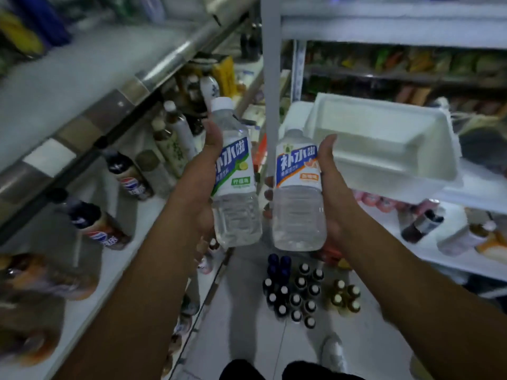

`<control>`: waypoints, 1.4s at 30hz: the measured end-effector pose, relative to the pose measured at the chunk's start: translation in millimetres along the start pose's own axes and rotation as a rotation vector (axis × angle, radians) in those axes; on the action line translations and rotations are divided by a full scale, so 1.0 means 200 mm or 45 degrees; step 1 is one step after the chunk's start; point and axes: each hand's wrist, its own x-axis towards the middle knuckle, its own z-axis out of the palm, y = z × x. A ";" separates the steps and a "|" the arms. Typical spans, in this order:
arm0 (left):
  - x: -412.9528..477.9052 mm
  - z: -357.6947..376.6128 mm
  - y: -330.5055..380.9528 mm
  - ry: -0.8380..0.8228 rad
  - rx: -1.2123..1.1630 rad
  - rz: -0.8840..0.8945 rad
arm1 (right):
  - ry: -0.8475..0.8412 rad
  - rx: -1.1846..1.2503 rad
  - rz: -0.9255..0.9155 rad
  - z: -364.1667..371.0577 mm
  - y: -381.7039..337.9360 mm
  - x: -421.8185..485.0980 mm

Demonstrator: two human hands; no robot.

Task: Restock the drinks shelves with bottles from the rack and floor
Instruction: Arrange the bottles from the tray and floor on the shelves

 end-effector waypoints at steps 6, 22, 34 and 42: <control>-0.15 0.11 0.20 0.204 -0.090 0.158 | -0.316 -0.202 0.107 0.18 -0.26 0.06; -0.62 -0.12 0.59 1.027 -0.139 0.440 | -0.833 -0.641 0.383 0.96 -0.14 0.19; -0.65 -0.60 0.83 1.444 0.035 0.875 | -0.932 -0.814 0.002 1.52 0.10 0.44; -0.50 -0.97 0.89 1.738 0.145 1.054 | -0.904 -0.731 -0.140 1.83 0.28 0.49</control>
